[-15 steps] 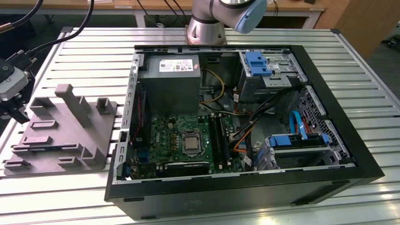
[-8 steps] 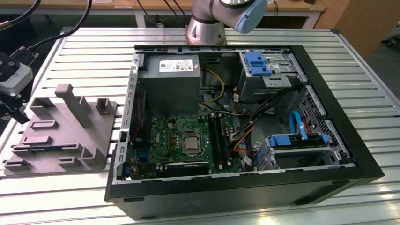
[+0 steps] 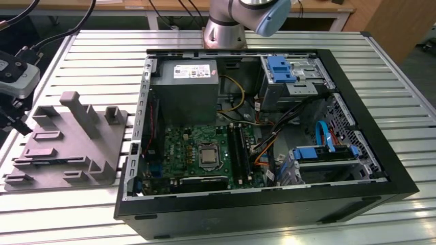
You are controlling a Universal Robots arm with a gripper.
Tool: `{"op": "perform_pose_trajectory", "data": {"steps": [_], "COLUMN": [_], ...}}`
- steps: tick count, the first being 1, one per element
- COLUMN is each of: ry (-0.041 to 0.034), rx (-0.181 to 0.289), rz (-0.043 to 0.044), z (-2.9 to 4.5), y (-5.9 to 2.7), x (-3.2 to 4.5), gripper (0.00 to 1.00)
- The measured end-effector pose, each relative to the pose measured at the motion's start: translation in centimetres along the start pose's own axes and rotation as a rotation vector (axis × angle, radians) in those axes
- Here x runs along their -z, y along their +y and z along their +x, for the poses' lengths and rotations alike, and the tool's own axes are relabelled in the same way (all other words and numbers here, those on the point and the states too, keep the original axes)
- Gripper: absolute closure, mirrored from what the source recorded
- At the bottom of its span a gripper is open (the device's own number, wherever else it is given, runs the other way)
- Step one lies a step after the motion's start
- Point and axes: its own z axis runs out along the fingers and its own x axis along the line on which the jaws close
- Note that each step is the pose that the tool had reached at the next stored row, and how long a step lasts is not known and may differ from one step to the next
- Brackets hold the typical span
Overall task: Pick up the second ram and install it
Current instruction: 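Pick up the second ram and move it above second insertion slot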
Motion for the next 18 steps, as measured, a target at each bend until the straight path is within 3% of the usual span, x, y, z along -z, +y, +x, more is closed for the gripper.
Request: {"op": "perform_pose_trajectory", "data": {"steps": [18], "ry": [0.0145], "rx": [0.327], "rz": [-0.0081], "z": [0.01], "y": [-0.02], "x": [-0.28], "gripper": [0.90]}}
